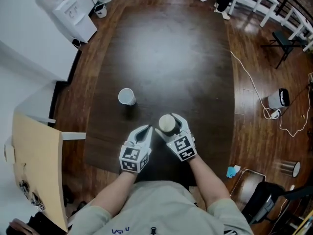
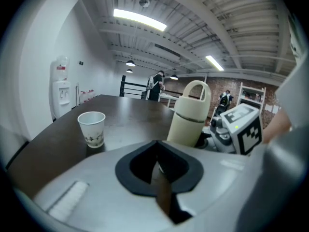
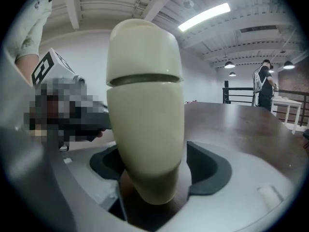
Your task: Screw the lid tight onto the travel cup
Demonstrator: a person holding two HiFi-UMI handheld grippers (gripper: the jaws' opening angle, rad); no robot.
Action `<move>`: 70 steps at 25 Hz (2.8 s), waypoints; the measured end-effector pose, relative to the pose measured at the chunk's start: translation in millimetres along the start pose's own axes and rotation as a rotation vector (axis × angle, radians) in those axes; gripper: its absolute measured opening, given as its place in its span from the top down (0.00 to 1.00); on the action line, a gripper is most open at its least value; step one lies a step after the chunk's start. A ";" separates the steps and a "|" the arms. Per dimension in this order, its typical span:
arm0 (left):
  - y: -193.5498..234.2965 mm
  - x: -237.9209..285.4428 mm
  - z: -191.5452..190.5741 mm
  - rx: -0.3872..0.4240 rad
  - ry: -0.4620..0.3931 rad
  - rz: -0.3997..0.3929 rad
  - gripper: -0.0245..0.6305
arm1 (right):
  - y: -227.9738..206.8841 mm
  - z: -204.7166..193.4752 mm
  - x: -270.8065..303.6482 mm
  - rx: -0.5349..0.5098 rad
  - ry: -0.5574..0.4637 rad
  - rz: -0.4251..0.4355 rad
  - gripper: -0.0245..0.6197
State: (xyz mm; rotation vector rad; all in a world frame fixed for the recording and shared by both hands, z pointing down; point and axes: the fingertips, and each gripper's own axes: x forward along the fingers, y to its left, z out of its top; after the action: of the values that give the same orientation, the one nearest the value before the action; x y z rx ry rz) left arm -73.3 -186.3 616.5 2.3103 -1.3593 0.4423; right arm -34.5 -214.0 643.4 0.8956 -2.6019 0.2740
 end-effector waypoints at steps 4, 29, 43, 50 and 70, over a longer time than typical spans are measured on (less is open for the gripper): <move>-0.6 3.9 1.8 0.000 0.006 -0.007 0.96 | 4.7 -4.0 7.4 -0.009 0.011 0.011 0.40; -18.5 -50.8 74.2 -0.081 -0.209 -0.186 0.96 | 56.6 43.4 -58.1 0.219 0.131 0.336 0.49; -64.1 -118.3 120.7 -0.233 -0.204 -0.588 0.86 | 141.8 81.2 -123.1 0.351 0.237 0.823 0.49; -95.8 -136.3 143.8 -0.257 -0.228 -0.725 0.52 | 142.3 79.3 -129.0 0.299 0.276 0.825 0.49; -110.1 -134.5 157.3 -0.107 -0.325 -0.491 0.42 | 124.0 96.1 -97.3 -0.020 0.315 0.232 0.49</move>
State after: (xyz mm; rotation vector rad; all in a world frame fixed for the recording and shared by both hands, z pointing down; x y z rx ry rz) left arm -30.6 -117.9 396.4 2.5833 -0.8601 -0.1614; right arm -68.3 -92.6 508.6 0.4954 -2.4054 0.4142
